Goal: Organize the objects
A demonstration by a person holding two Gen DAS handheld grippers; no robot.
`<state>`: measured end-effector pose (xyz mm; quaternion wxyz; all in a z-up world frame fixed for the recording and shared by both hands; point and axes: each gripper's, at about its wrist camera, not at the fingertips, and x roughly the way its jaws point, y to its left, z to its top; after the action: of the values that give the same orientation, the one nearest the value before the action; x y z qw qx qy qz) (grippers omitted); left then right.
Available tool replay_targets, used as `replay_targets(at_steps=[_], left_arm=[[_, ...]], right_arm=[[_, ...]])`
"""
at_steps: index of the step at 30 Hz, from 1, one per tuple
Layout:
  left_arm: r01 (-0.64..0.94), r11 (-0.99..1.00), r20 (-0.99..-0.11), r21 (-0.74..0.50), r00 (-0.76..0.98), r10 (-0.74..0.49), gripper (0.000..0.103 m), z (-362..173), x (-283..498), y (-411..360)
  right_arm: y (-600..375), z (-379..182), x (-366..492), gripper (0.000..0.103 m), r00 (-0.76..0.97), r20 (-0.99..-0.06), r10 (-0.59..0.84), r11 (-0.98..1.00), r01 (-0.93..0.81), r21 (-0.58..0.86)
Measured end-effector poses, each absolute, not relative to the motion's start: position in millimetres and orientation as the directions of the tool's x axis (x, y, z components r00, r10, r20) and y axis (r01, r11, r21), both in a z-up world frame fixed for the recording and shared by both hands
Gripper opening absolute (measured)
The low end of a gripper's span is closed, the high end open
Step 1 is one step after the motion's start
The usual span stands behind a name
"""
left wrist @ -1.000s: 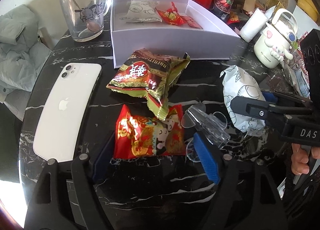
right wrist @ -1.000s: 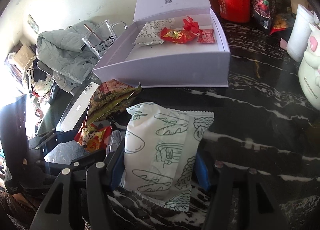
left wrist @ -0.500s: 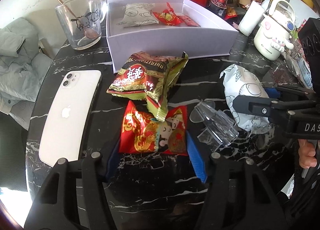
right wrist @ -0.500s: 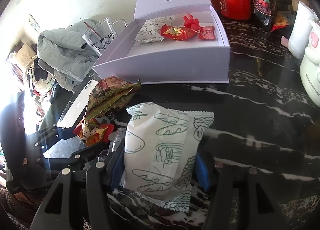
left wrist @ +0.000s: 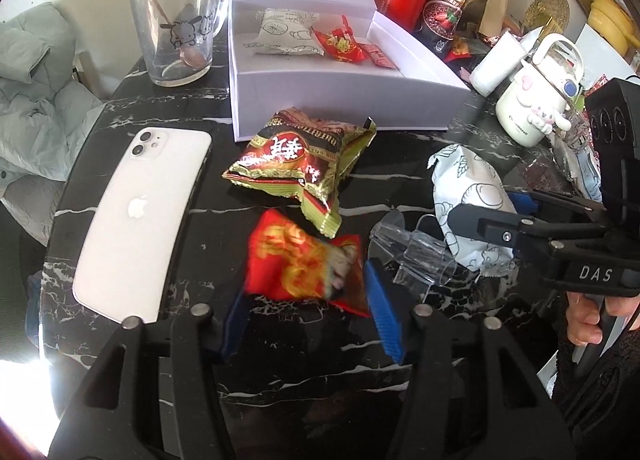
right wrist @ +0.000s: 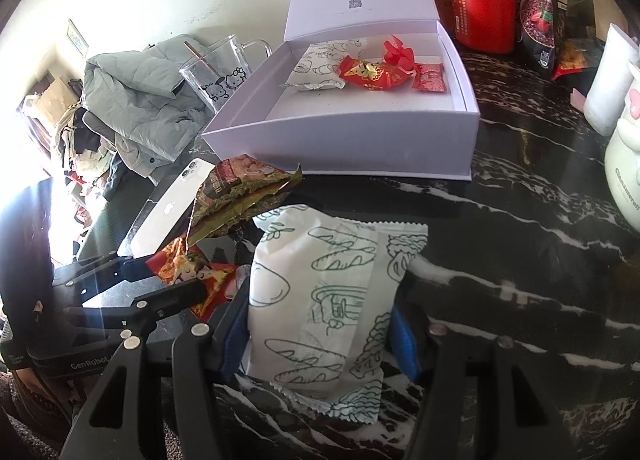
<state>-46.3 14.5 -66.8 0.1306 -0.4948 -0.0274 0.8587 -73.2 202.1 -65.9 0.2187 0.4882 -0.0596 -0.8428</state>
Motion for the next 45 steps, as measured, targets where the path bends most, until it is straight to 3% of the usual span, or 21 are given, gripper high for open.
replay_targets(at_steps=[9, 13, 15, 19, 24, 30, 40, 44, 45], left_arm=[[-0.217, -0.955, -0.840, -0.202, -0.463, 0.283, 0.053, -74, -45, 13], [-0.238, -0.960, -0.846, -0.151, -0.471, 0.250, 0.068, -70, -42, 16], [-0.247, -0.957, -0.842, -0.155, -0.473, 0.259, 0.069, -70, -39, 16], [-0.284, -0.948, -0.843, -0.142, -0.467, 0.266, 0.070, -71, -34, 20], [-0.302, -0.953, -0.839, -0.021, -0.514, 0.181, 0.070, -66, -36, 22], [-0.372, -0.927, -0.828, -0.051, -0.504, 0.248, 0.070, -63, -41, 27], [-0.425, -0.904, -0.860, -0.047, -0.443, 0.253, 0.086, -82, -50, 47], [-0.430, -0.902, -0.864, -0.046, -0.436, 0.252, 0.083, -83, -47, 47], [-0.424, -0.904, -0.863, -0.048, -0.439, 0.251, 0.075, -83, -46, 46]], right_arm=[[199, -66, -71, 0.061, -0.425, -0.806, -0.413, -0.902, 0.316, 0.296], [198, -67, -68, 0.061, -0.421, -0.810, -0.407, -0.903, 0.318, 0.288], [198, -67, -66, 0.061, -0.419, -0.811, -0.409, -0.901, 0.326, 0.286], [196, -66, -62, 0.061, -0.419, -0.814, -0.403, -0.900, 0.342, 0.270], [196, -66, -62, 0.061, -0.420, -0.814, -0.402, -0.900, 0.346, 0.265], [198, -65, -60, 0.061, -0.423, -0.814, -0.397, -0.901, 0.349, 0.258], [214, -72, -58, 0.061, -0.423, -0.828, -0.368, -0.918, 0.306, 0.251], [211, -73, -59, 0.061, -0.419, -0.827, -0.374, -0.914, 0.315, 0.254], [211, -73, -59, 0.061, -0.418, -0.827, -0.376, -0.913, 0.317, 0.255]])
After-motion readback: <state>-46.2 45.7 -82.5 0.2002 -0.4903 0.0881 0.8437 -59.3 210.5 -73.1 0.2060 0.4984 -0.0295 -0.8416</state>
